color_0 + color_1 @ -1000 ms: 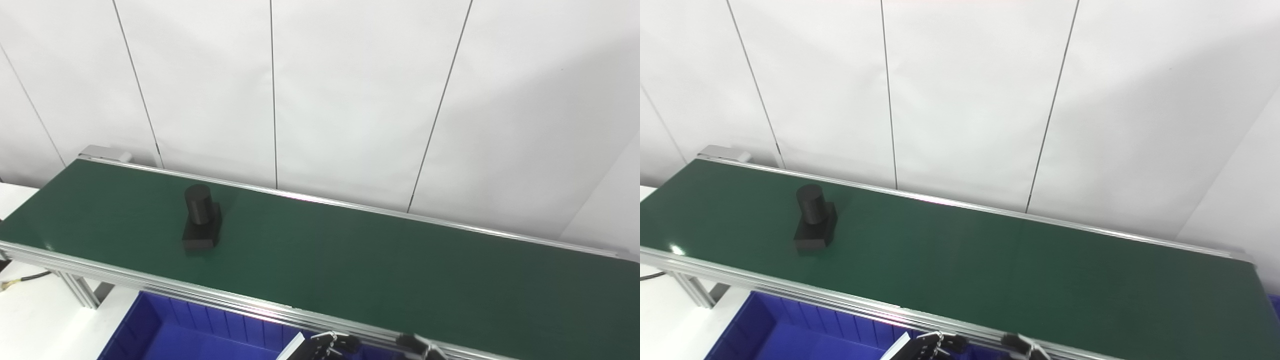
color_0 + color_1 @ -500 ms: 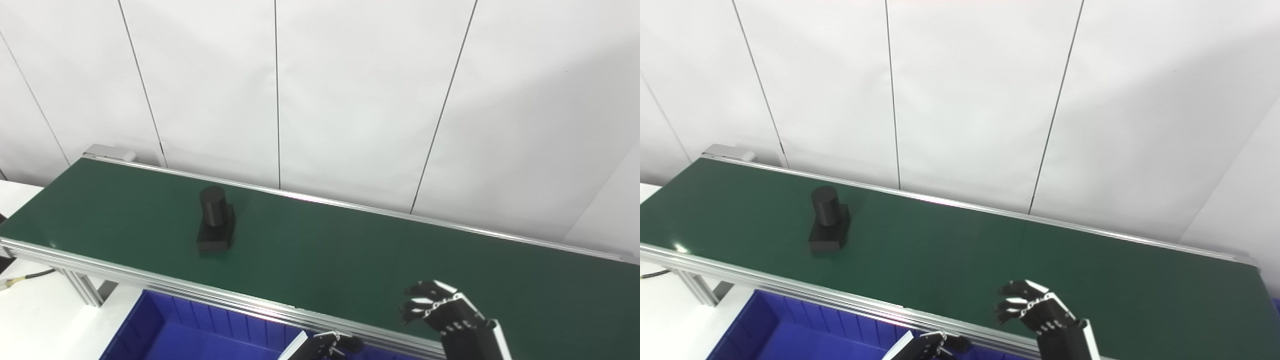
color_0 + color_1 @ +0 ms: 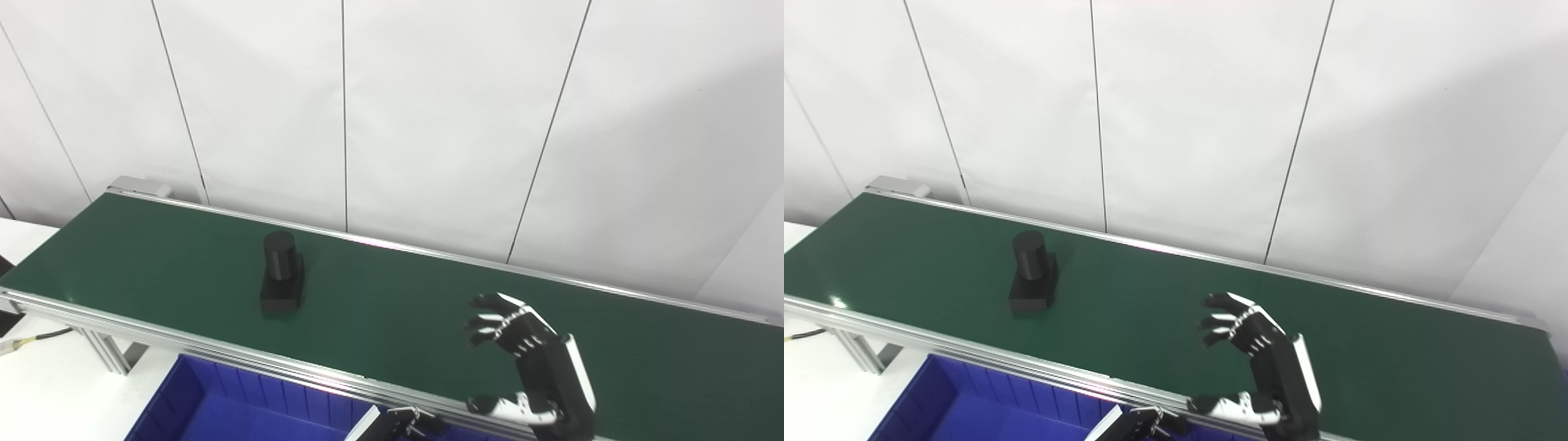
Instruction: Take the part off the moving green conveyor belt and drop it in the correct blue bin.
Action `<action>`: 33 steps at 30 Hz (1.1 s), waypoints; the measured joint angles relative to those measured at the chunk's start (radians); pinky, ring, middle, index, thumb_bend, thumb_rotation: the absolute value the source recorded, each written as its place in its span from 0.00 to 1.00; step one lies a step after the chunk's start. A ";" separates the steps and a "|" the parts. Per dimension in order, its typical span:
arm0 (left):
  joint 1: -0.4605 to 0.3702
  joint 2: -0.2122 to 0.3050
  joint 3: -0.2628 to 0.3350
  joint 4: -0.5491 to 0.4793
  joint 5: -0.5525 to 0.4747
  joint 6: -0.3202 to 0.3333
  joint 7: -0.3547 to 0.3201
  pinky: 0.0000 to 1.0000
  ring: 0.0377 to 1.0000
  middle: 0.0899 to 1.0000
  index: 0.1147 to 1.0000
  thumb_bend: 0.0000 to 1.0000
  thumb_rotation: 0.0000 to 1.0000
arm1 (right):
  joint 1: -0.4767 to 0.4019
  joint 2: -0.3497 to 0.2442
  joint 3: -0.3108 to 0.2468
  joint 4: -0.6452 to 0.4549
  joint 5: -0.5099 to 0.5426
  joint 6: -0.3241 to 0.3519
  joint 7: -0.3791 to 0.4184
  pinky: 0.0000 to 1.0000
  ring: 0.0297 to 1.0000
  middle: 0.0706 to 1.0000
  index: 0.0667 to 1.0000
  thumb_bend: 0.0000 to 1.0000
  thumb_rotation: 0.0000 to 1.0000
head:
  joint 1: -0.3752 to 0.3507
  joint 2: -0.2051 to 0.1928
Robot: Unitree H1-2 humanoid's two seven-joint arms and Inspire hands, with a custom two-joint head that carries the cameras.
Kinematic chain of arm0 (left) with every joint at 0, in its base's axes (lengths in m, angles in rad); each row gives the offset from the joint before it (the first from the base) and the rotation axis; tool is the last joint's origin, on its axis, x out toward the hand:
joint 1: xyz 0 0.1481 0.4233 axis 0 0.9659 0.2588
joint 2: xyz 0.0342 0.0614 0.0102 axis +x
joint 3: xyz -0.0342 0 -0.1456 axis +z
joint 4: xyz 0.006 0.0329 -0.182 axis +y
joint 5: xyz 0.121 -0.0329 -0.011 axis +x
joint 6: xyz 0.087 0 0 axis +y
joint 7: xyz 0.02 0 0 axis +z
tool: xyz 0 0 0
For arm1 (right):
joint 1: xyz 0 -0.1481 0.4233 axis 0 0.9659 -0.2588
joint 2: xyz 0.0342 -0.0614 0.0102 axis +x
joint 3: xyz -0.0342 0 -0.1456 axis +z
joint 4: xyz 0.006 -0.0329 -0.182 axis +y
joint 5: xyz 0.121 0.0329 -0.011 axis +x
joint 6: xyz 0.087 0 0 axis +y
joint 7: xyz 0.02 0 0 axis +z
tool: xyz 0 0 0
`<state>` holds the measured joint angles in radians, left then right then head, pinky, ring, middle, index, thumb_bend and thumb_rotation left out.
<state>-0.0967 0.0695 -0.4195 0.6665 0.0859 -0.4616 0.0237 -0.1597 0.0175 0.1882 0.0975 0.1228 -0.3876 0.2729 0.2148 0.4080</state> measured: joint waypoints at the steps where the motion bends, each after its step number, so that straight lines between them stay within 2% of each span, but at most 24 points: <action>1: 0.000 0.000 0.000 0.000 0.000 0.000 0.000 0.73 0.76 0.75 0.78 1.00 0.20 | -0.016 0.004 -0.002 0.014 -0.005 0.000 -0.003 0.56 0.68 0.76 0.74 0.94 0.22 | -0.002 0.002; 5: 0.000 0.000 -0.001 0.000 0.000 -0.001 0.000 0.74 0.76 0.75 0.78 1.00 0.20 | -0.076 0.021 -0.012 0.094 0.004 0.000 -0.006 0.59 0.69 0.76 0.75 0.91 0.18 | -0.003 0.002; 17: 0.000 0.000 -0.004 -0.001 -0.001 -0.002 0.000 0.75 0.77 0.77 0.79 1.00 0.19 | -0.259 0.052 -0.039 0.335 -0.018 -0.008 -0.030 0.57 0.67 0.77 0.76 0.91 0.20 | -0.006 -0.005; 27: 0.001 -0.001 -0.008 -0.004 -0.001 -0.002 0.003 0.75 0.77 0.77 0.79 1.00 0.18 | -0.328 0.063 -0.069 0.464 -0.049 -0.027 -0.062 0.53 0.63 0.74 0.75 0.93 0.24 | -0.006 -0.012; 33: 0.001 -0.001 -0.010 -0.007 0.000 -0.002 0.009 0.73 0.76 0.76 0.78 1.00 0.20 | -0.377 0.082 -0.072 0.557 -0.086 -0.030 -0.096 0.53 0.64 0.76 0.77 0.93 0.25 | 0.002 -0.009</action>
<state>-0.0954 0.0684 -0.4297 0.6592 0.0862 -0.4634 0.0325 -0.5365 0.0997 0.1166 0.6541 0.0372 -0.4173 0.1773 0.2163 0.3988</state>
